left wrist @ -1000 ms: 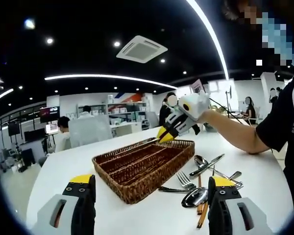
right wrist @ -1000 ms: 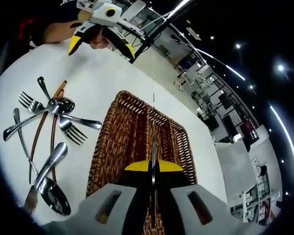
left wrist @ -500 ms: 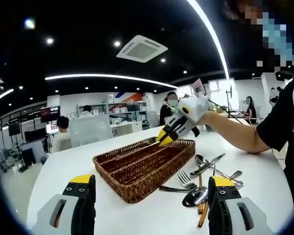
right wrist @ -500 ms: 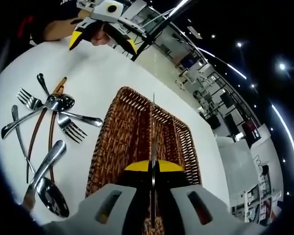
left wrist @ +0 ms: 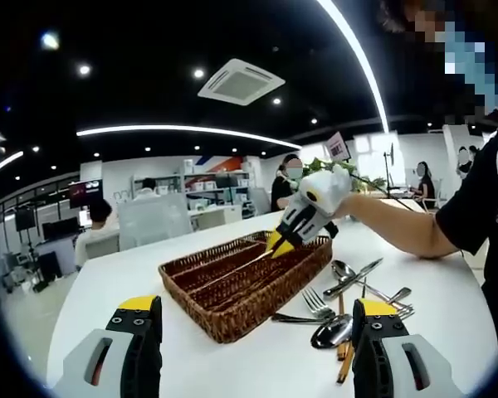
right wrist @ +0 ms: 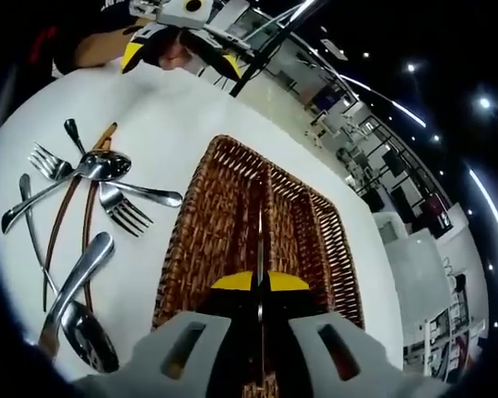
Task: Arrange the knives, forks, and spoons in their matching storage slots by inserting each utensil handle-first until every utensil is classified and aligned in the correct compartment
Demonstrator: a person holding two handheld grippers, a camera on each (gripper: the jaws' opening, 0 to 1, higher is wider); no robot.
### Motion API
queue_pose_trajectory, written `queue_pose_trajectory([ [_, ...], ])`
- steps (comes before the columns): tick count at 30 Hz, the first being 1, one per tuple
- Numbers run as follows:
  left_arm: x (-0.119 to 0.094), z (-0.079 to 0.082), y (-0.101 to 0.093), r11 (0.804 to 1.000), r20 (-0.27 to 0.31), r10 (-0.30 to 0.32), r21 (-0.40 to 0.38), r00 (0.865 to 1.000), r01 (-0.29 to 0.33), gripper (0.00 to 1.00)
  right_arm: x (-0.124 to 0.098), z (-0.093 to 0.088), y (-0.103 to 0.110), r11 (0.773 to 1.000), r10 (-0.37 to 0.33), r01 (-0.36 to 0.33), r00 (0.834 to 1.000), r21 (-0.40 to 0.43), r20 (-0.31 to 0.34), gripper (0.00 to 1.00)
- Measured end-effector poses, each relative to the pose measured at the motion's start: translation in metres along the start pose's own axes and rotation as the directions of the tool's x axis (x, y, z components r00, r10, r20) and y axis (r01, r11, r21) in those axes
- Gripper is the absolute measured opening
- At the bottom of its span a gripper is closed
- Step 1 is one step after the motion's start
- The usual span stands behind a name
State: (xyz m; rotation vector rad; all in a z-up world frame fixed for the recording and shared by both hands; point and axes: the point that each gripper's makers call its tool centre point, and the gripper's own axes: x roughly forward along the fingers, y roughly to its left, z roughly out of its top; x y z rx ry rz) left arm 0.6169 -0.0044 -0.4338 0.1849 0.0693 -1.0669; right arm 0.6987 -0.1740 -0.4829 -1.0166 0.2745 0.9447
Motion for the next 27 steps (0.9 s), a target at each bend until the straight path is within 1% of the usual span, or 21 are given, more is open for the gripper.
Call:
queue_pose_trajectory([
  [1,0.000,0.000,0.000,1.000,-0.001,0.001,0.001,1.000,-0.001,1.00,0.003,-0.002,0.003,1.000,0.019,-0.019,1.000,0.005,-0.006,0.01],
  [6,-0.001,0.002,0.000,1.000,0.002,0.002,0.010,1.000,-0.002,1.00,0.010,-0.013,0.005,0.999,0.040,-0.039,0.999,0.025,-0.031,0.01],
  [9,-0.001,0.003,0.000,1.000,0.005,0.004,0.013,1.000,-0.004,1.00,0.010,-0.015,0.006,0.998,0.044,-0.043,0.998,0.044,-0.037,0.01],
  [13,-0.001,0.003,0.001,1.000,0.005,0.005,0.016,1.000,-0.005,1.00,0.013,-0.020,0.003,0.995,0.038,-0.033,0.998,0.091,-0.048,0.01],
  [15,-0.001,0.003,0.000,1.000,0.005,0.003,0.019,1.000,-0.003,1.00,0.013,-0.020,0.005,0.994,0.049,-0.044,0.998,0.097,-0.047,0.01],
  [18,-0.001,0.003,0.000,1.000,0.005,0.003,0.022,1.000,-0.003,1.00,0.017,-0.022,0.009,0.995,0.064,-0.059,0.996,0.081,-0.059,0.02],
  [21,-0.001,0.003,0.002,1.000,0.004,0.006,0.022,1.000,-0.006,1.00,0.021,-0.024,0.010,0.993,0.072,-0.066,0.996,0.095,-0.056,0.02],
  [23,-0.001,0.003,0.002,1.000,0.005,0.007,0.023,1.000,-0.007,1.00,0.025,-0.027,0.013,0.990,0.091,-0.084,0.994,0.112,-0.056,0.02],
  [25,-0.001,0.003,0.001,1.000,0.005,0.005,0.024,1.000,-0.005,1.00,0.025,-0.025,0.013,0.984,0.112,-0.106,0.993,0.144,-0.033,0.02],
  [27,0.000,0.001,0.001,1.000,0.000,0.001,0.026,1.000,-0.001,1.00,0.026,-0.026,0.014,0.984,0.108,-0.101,0.993,0.145,-0.038,0.02],
])
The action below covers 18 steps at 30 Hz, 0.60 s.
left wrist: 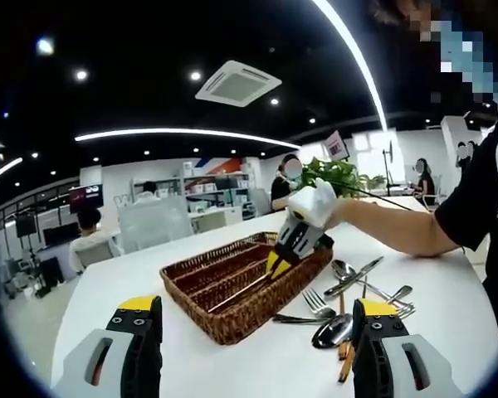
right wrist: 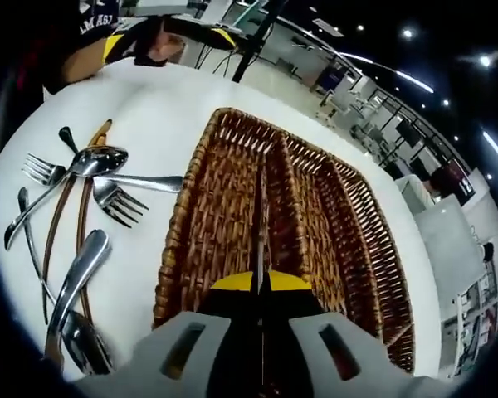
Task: Arrange the knives, forks, and spoons in their matching storage slots by inserting each utensil handle-first until every utensil is classified and aligned in the correct compartment
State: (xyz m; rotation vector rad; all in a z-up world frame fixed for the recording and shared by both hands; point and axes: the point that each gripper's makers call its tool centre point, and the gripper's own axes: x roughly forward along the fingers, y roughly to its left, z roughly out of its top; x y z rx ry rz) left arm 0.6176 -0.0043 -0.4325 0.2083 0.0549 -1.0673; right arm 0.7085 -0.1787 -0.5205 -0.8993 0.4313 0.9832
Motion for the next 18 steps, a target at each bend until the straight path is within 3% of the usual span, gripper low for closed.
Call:
queue_pose_trajectory([
  [10,0.000,-0.001,0.001,1.000,-0.002,0.003,0.003,1.000,-0.003,1.00,-0.005,0.000,-0.003,0.999,-0.025,0.026,1.000,-0.029,0.010,0.06],
  [13,0.000,-0.001,0.001,1.000,-0.002,0.002,0.004,1.000,-0.002,1.00,-0.015,0.015,-0.003,1.000,-0.012,0.011,0.997,0.007,0.082,0.15],
  [15,0.000,-0.001,0.001,1.000,-0.002,0.002,0.002,1.000,-0.002,1.00,-0.024,0.021,-0.016,0.997,-0.077,0.075,0.992,0.015,0.104,0.16],
  [18,0.000,-0.002,0.002,1.000,-0.004,0.004,0.001,1.000,-0.004,1.00,-0.033,0.029,-0.020,0.994,-0.102,0.096,0.985,0.054,0.137,0.21],
])
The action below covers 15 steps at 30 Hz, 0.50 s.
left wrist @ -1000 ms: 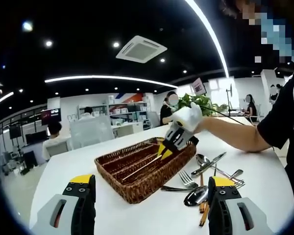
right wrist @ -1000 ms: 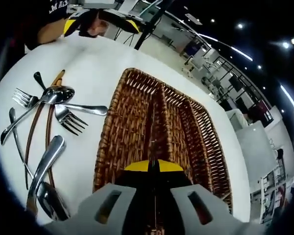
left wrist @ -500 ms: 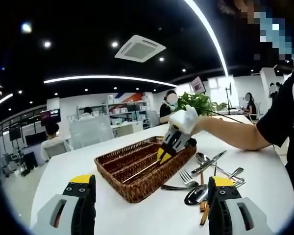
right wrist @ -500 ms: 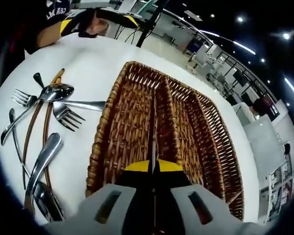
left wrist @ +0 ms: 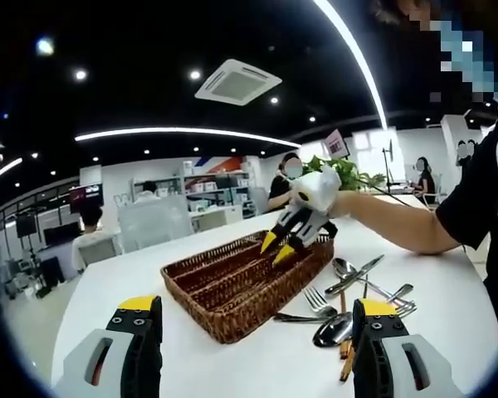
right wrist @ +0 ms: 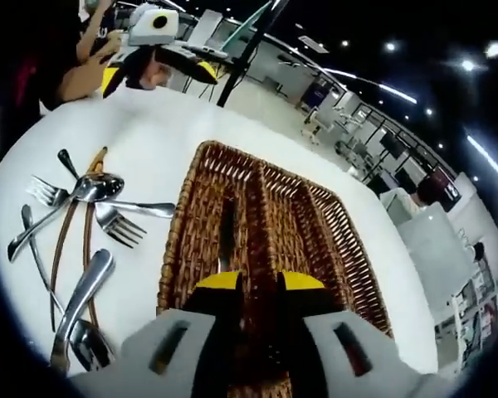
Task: Arrange the knives, forks, and spoons in their matching storage slots by inserting each utensil handle-first until every utensil is classified and aligned in the correct compartment
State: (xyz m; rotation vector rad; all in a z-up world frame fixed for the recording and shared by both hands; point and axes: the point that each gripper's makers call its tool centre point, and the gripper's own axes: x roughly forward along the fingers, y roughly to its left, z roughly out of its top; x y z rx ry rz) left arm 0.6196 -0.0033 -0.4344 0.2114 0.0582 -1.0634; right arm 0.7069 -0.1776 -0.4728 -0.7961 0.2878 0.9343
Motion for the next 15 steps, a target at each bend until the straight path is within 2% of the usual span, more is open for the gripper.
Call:
queue_pose_trajectory([
  [3,0.000,-0.001,0.000,1.000,-0.002,0.001,-0.002,1.000,-0.001,1.00,-0.004,0.006,-0.004,0.999,-0.021,0.020,0.999,0.034,0.036,0.40],
  [6,0.000,-0.001,0.000,1.000,-0.002,0.002,-0.004,1.000,-0.002,1.00,-0.008,0.009,-0.014,0.995,-0.075,0.072,0.996,0.067,0.047,0.60],
  [7,0.001,-0.001,0.000,1.000,-0.002,0.001,-0.005,1.000,-0.001,1.00,-0.009,0.013,-0.014,0.994,-0.077,0.072,0.995,0.077,0.065,0.70],
  [8,0.000,-0.001,0.000,1.000,-0.003,0.001,-0.006,1.000,-0.001,1.00,-0.010,0.017,-0.015,0.993,-0.086,0.078,0.993,0.090,0.082,0.76],
  [11,0.001,-0.002,0.000,1.000,-0.004,0.002,-0.010,1.000,-0.002,1.00,-0.013,0.019,-0.013,0.990,-0.079,0.066,0.992,0.127,0.097,0.85],
  [13,0.001,-0.002,0.000,1.000,-0.004,0.002,-0.010,1.000,-0.002,1.00,-0.015,0.021,-0.013,0.987,-0.089,0.074,0.990,0.140,0.110,1.00],
  [15,0.001,-0.002,0.000,1.000,-0.003,0.001,-0.011,1.000,-0.001,1.00,-0.020,0.022,-0.015,0.984,-0.117,0.099,0.987,0.149,0.113,0.99],
])
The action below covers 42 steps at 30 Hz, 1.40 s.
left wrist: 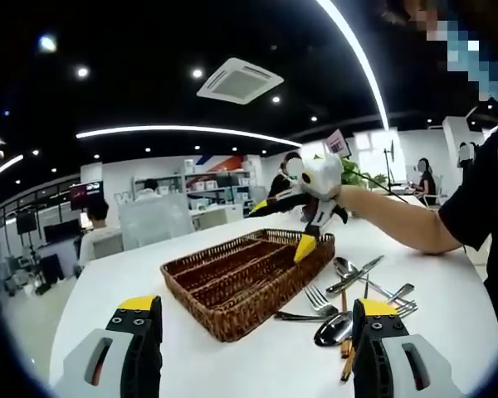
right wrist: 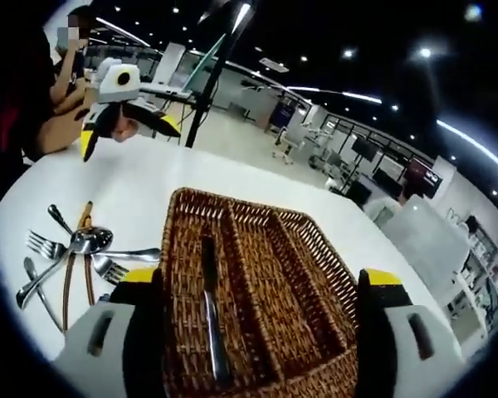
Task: Arrange the knives, forks, and spoons in their matching storage slots by inserting each utensil handle-first until every utensil is classified and aligned in the correct compartment
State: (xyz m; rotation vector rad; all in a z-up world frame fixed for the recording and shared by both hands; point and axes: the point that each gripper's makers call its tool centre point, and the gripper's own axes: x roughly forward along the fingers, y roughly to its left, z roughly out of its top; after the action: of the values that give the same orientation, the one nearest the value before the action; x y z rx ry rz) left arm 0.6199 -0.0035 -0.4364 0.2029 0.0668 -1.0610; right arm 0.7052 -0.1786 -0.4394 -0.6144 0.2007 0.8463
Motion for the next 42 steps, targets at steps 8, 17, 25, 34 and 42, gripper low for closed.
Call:
queue_pose_trajectory([
  [8,0.000,0.003,-0.001,1.000,0.012,-0.001,-0.001,1.000,0.001,1.00,-0.025,0.012,0.004,0.998,-0.033,0.030,0.998,0.055,0.062,0.99],
  [17,0.002,0.003,-0.004,1.000,0.014,-0.008,-0.003,1.000,0.009,1.00,-0.059,-0.001,0.013,0.987,-0.123,0.118,0.991,0.112,0.044,0.99],
  [25,0.004,0.003,-0.005,1.000,0.023,-0.014,-0.028,1.000,0.014,1.00,-0.093,-0.023,0.007,0.934,-0.244,0.243,0.969,0.262,-0.026,0.99],
  [34,0.008,-0.001,-0.004,0.999,0.018,-0.008,-0.041,1.000,0.009,1.00,-0.121,-0.033,0.018,0.882,-0.312,0.297,0.950,0.365,-0.018,0.99],
  [42,0.010,-0.001,-0.012,1.000,0.009,-0.019,-0.010,1.000,0.019,1.00,-0.144,-0.037,0.033,0.864,-0.346,0.326,0.938,0.384,-0.019,0.99],
])
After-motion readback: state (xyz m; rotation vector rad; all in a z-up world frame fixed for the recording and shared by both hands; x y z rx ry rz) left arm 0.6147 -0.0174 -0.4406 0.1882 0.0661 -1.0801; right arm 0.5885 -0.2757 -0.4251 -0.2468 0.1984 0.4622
